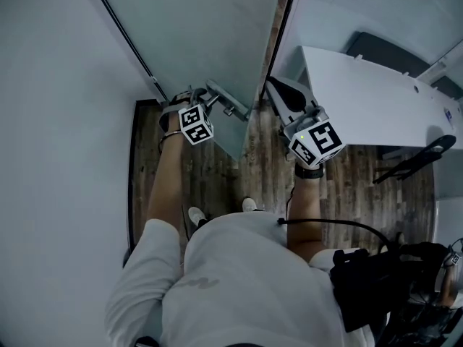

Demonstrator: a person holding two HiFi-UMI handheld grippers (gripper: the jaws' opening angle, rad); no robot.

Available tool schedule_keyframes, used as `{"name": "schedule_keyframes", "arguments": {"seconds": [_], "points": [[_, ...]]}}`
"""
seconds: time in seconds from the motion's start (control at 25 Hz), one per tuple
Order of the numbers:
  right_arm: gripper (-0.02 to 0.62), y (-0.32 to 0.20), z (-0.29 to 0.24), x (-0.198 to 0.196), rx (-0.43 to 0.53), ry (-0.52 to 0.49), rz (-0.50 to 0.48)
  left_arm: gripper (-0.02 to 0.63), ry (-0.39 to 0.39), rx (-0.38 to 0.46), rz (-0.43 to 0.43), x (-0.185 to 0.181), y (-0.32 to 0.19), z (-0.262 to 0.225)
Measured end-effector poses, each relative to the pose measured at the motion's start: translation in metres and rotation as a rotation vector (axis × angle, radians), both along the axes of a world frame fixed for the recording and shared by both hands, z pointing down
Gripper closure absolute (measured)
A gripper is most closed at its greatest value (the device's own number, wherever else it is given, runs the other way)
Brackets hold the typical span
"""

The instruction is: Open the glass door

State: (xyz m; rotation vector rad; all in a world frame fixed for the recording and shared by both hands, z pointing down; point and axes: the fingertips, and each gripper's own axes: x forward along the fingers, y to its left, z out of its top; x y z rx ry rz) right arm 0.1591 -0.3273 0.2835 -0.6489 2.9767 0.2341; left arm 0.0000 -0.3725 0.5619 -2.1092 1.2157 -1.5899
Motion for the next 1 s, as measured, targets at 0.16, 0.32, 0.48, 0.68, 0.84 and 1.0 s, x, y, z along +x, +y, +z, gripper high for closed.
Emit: {"name": "schedule_keyframes", "arguments": {"seconds": [0.16,0.32,0.48,0.68,0.84,1.0], "points": [[0.592,0.023,0.003,-0.022,0.054,0.075,-0.063,0.416,0.007,0.001,0.015,-0.008,0.020,0.000],[0.592,0.039,0.009,-0.029,0.068,0.125,-0.113,0.415,0.003,0.033,0.022,-0.020,0.040,0.002],[0.592,0.058,0.020,-0.045,0.063,0.210,-0.191,0.403,0.044,0.066,0.005,-0.036,0.063,0.002],[0.587,0.083,0.021,-0.066,0.051,0.316,-0.364,0.387,0.190,0.126,-0.088,-0.042,0.074,-0.012],[0.489,0.107,0.035,-0.088,0.038,0.362,-0.448,0.379,0.243,0.147,-0.154,-0.060,0.094,-0.008],[0.428,0.140,0.060,-0.110,0.030,0.443,-0.576,0.377,0.245,0.139,-0.178,-0.076,0.116,0.000]]}}
